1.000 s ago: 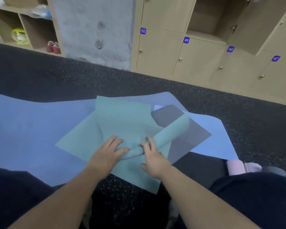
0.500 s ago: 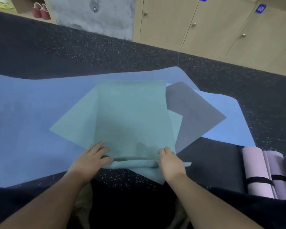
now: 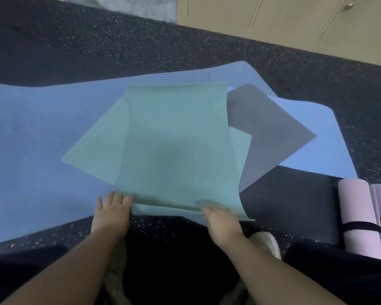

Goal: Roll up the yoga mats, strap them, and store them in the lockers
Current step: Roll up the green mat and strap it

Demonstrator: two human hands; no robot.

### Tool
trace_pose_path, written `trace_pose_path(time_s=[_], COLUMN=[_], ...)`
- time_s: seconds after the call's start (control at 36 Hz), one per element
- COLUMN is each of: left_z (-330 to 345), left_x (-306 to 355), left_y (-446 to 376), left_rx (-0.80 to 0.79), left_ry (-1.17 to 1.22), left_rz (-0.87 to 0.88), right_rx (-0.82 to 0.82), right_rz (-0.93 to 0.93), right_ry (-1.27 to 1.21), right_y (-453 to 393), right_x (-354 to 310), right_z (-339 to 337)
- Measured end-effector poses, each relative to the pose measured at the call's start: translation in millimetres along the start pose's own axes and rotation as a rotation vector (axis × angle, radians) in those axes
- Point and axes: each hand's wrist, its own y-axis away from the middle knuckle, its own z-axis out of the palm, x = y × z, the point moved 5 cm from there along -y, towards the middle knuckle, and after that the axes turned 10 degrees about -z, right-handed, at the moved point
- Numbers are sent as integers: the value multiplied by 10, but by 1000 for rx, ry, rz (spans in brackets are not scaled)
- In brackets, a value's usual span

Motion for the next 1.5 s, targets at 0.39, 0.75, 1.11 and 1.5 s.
trace_pose_path(time_s=[0.39, 0.75, 1.11, 1.5], left_z=[166, 453, 365, 453], left_x=[748, 613, 806, 842], left_y=[149, 33, 114, 49], left_rx=[405, 388, 557, 318], left_ry=[164, 199, 178, 163], left_rz=[474, 381, 463, 252], right_rx=[123, 97, 171, 518], right_rz=[133, 50, 122, 74], right_ry=[-130, -106, -41, 161], right_y=[-242, -350, -489, -398], right_x=[5, 21, 13, -53], right_z=[34, 334, 281, 319])
